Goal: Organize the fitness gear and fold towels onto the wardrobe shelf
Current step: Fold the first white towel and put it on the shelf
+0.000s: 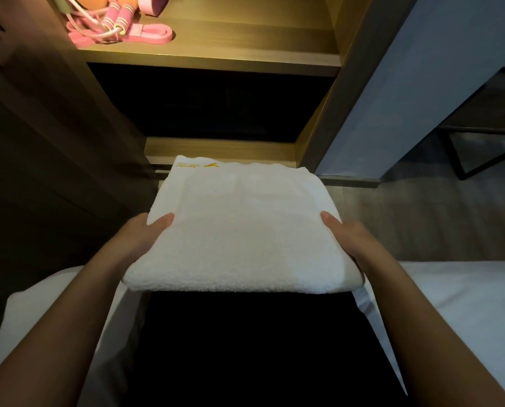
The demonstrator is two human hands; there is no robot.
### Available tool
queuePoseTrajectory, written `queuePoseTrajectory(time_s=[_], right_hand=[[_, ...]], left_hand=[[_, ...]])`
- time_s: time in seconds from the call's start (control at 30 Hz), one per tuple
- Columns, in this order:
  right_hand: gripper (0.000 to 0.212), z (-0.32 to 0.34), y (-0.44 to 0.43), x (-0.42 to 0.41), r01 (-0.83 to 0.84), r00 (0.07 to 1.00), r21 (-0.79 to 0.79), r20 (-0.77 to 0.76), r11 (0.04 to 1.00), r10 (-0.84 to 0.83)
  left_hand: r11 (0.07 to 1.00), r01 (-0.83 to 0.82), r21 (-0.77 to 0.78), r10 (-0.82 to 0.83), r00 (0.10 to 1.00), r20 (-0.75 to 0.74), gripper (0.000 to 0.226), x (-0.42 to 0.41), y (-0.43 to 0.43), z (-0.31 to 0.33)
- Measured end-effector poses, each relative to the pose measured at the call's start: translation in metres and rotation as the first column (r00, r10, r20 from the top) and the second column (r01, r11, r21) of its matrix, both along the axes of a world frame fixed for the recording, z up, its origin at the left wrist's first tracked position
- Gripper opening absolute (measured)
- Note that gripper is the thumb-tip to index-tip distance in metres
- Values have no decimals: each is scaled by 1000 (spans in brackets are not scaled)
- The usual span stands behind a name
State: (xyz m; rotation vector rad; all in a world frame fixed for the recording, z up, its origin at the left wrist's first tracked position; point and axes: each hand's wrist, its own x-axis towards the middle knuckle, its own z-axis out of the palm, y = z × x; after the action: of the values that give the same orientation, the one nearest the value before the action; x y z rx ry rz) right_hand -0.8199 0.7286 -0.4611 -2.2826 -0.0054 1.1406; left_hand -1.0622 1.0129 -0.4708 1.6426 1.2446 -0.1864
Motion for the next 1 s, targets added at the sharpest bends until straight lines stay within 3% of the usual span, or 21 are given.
queuePoseTrajectory(time_s=[0.1,0.17,0.27,0.43,0.5,0.57,0.63,0.73,0.8,0.9,1.0], right_hand=[[71,3,-9,-6,1,994,13,-107,1000,0],[69,3,-12,-10,-9,999,26,-44,1000,10],[63,0,-15,-15,-33,986,69,164,997,22],[62,-3,-18,-23,-97,984,-10,151,995,98],[61,-3,-17,-28,-144,957,-110,238,983,167],[57,1,-10,-31,-203,878,-235,385,951,283],[57,5,5,-35,-297,720,-293,556,909,415],[63,10,49,-53,-537,553,-264,607,801,571],[63,8,81,-69,-677,506,-214,559,704,657],[62,0,120,-89,-782,423,-204,519,588,743],[60,-13,132,-99,-785,418,-203,524,586,742]], left_hand=[[987,-84,-136,83,996,-13,52,-13,-8,-1],[969,-127,-209,137,990,30,49,-19,-14,-1],[996,-84,-25,86,993,77,46,-24,-16,2],[990,-108,-95,118,987,108,34,-28,-29,-3],[990,-138,-21,139,987,82,33,-32,-34,-4],[977,-190,99,180,978,105,30,-39,-39,-3],[943,-257,210,216,956,196,22,-50,-49,1],[874,-283,396,175,941,288,16,-77,-66,6],[866,-298,401,178,934,310,15,-93,-73,9],[932,-242,269,146,932,332,5,-102,-81,9],[957,-182,224,87,922,378,32,-102,-85,12]])
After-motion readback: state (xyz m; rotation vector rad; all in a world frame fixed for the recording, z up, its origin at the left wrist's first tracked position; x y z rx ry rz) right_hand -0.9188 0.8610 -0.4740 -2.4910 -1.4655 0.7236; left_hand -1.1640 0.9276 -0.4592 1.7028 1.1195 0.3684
